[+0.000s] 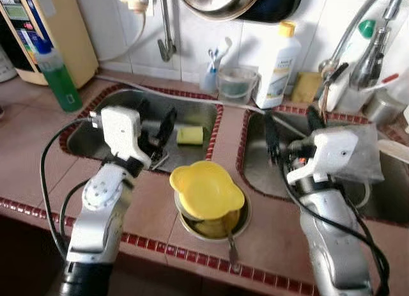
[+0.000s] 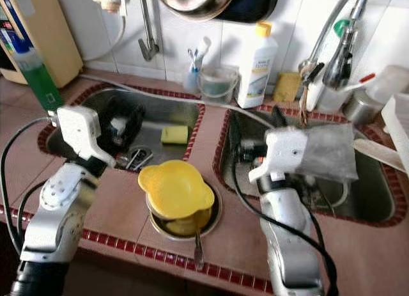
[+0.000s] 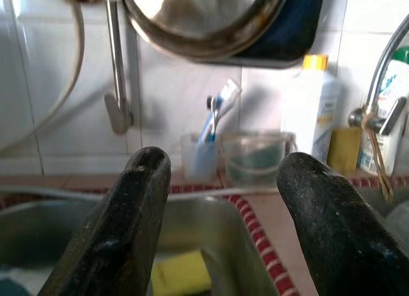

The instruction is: Kitchen organization

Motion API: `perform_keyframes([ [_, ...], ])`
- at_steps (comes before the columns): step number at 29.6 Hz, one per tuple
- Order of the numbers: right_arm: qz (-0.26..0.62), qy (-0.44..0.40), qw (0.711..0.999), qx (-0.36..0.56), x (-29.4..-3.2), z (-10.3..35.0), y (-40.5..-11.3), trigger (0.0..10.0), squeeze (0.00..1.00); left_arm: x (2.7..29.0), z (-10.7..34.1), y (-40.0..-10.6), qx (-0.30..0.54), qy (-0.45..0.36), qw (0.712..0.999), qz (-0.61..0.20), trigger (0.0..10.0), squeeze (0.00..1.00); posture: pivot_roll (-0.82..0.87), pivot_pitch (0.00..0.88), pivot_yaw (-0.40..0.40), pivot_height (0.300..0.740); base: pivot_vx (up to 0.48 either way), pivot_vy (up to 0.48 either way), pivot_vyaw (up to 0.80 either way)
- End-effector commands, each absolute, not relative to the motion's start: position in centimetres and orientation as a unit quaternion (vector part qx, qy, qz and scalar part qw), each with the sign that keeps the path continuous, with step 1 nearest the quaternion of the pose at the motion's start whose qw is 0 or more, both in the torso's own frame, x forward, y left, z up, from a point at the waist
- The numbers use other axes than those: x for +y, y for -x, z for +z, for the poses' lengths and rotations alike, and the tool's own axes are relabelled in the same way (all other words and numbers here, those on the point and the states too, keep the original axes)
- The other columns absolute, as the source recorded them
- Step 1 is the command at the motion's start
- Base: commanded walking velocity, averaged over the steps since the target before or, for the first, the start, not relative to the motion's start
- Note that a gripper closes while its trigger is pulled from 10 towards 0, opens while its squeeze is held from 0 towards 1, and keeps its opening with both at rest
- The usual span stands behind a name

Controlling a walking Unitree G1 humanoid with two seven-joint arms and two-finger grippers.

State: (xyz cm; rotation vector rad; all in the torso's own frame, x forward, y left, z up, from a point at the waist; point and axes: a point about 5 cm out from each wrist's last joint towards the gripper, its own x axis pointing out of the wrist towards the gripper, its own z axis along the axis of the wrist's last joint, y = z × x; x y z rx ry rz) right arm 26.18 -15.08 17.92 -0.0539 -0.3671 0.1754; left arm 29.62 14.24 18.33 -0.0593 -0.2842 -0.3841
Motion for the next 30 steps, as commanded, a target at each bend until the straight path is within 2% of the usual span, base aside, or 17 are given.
perform_keyframes([
  [1, 0.097, 0.038, 0.976, -0.189, -15.4, 17.9, -25.5, 10.0, 0.00, 14.8, 18.1, -29.1, -0.139, 0.041, 0.971, -0.188, 10.0, 0.00, -0.11, 0.085, 0.006, 0.740, 0.000, 0.000, 0.00],
  [7, 0.072, 0.054, 0.979, -0.181, -16.3, 16.5, -24.8, 10.0, 0.00, 15.8, 16.1, -28.4, -0.123, 0.032, 0.980, -0.154, 10.0, 0.00, -0.12, 0.083, 0.010, 0.740, 0.000, 0.000, 0.00],
  [17, 0.062, 0.025, 0.983, -0.172, -15.5, 15.5, -25.4, 10.0, 0.00, 15.8, 14.9, -29.0, -0.100, 0.019, 0.990, -0.095, 10.0, 0.00, -0.11, 0.068, 0.004, 0.740, 0.000, 0.000, 0.00],
  [23, 0.060, 0.028, 0.985, -0.161, -15.9, 14.7, -25.1, 10.0, 0.00, 15.9, 14.0, -28.7, -0.085, 0.015, 0.992, -0.097, 10.0, 0.00, -0.12, 0.054, 0.006, 0.740, 0.000, 0.000, 0.00],
  [25, 0.060, 0.028, 0.986, -0.154, -16.0, 14.3, -25.0, 10.0, 0.00, 15.9, 13.7, -28.6, -0.092, -0.023, 0.991, -0.091, 10.0, 0.00, -0.12, 0.056, 0.006, 0.740, 0.000, 0.000, 0.00],
  [30, 0.059, 0.025, 0.987, -0.144, -15.9, 14.1, -24.8, 10.0, 0.00, 15.7, 13.3, -28.6, -0.074, 0.001, 0.990, -0.119, 10.0, 0.00, -0.12, 0.067, 0.007, 0.740, 0.000, 0.000, 0.00],
])
